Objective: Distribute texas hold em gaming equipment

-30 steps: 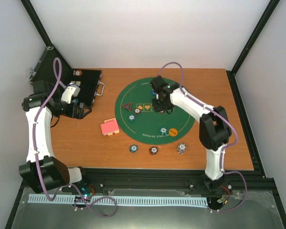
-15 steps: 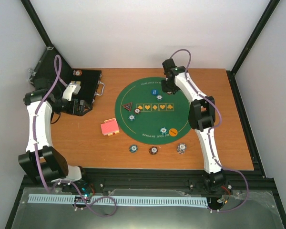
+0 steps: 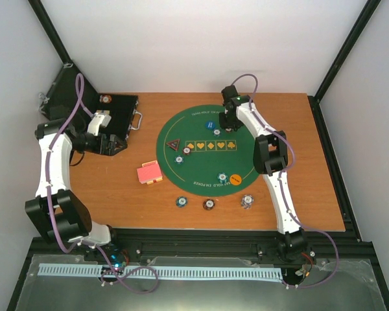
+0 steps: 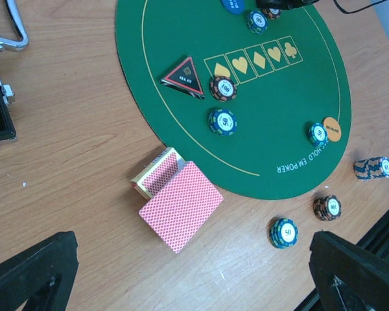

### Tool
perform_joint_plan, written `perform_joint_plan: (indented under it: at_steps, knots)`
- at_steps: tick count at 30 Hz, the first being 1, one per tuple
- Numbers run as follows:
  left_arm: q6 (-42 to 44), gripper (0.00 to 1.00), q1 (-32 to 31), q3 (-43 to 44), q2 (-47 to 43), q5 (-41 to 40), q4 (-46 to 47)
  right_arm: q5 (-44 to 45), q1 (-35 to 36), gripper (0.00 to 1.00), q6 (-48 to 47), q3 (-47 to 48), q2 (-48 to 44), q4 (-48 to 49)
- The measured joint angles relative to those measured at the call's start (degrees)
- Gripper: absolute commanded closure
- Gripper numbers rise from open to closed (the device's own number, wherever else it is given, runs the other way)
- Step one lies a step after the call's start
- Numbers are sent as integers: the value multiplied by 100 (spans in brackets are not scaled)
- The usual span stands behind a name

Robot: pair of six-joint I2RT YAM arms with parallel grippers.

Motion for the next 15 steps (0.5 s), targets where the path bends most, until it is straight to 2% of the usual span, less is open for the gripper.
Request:
perform_joint_plan:
  at_steps: [6,7,10,15]
  knots:
    - [20,0,0,0,13,22,66,-105,0,72,83,9,17,57]
    - [24,0,0,0,13,20,72,-136,0,69,94,9,17,72]
    - [44,0,0,0,11,20,76,-216,0,44,151,9,20,116]
    - [57,0,0,0,-9,11,87,-273,7,32,195,22,22,133]
